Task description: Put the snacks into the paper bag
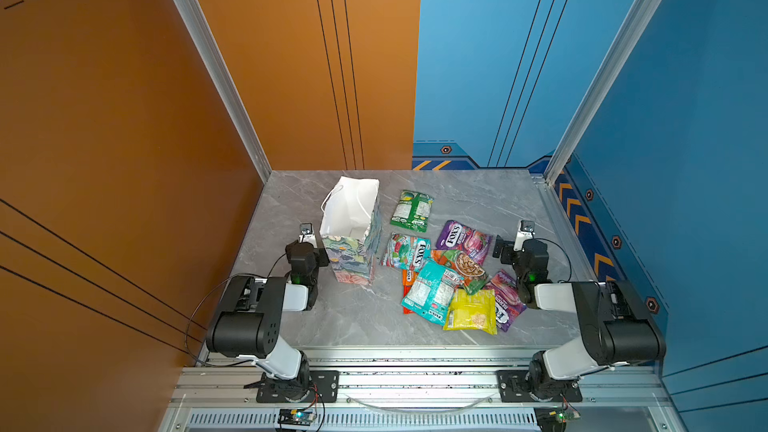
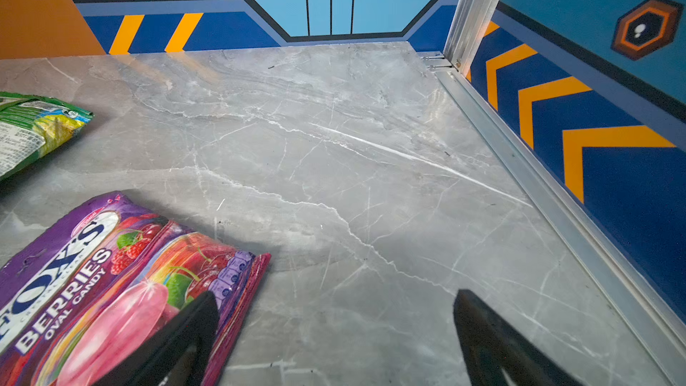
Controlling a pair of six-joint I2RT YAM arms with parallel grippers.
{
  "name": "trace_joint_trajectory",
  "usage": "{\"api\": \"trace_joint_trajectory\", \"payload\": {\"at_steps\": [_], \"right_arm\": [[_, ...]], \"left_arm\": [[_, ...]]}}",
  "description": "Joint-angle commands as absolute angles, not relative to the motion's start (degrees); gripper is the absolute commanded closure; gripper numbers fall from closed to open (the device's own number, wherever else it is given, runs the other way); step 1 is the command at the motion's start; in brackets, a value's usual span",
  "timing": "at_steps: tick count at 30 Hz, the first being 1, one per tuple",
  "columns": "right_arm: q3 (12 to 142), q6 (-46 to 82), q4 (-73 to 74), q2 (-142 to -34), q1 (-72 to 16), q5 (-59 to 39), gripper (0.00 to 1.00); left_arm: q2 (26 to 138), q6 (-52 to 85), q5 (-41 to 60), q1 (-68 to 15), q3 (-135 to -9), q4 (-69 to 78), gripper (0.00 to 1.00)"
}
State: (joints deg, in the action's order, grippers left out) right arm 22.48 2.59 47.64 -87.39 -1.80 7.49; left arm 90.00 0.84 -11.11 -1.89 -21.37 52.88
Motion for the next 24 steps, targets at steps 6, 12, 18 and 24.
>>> {"api": "trace_joint_trajectory", "payload": {"at_steps": [6, 12, 18, 24], "right_arm": [[22.3, 3.2, 48.6, -87.7, -1.5, 6.8, 0.0], [22.3, 3.2, 48.6, -87.7, -1.4, 6.8, 0.0], [22.3, 3.2, 48.6, -87.7, -1.4, 6.7, 0.0], [22.3, 3.2, 48.7, -87.7, -1.5, 6.9, 0.0]], "left_arm": [[89.5, -0.4, -9.4, -2.1, -22.0, 52.3, 0.02], [89.4, 0.3, -7.5, -1.0, -21.8, 52.3, 0.02], [89.5, 0.2, -7.7, -1.0, -22.0, 52.2, 0.02], [89.5, 0.0, -8.2, -1.3, -21.9, 52.3, 0.02]]}}
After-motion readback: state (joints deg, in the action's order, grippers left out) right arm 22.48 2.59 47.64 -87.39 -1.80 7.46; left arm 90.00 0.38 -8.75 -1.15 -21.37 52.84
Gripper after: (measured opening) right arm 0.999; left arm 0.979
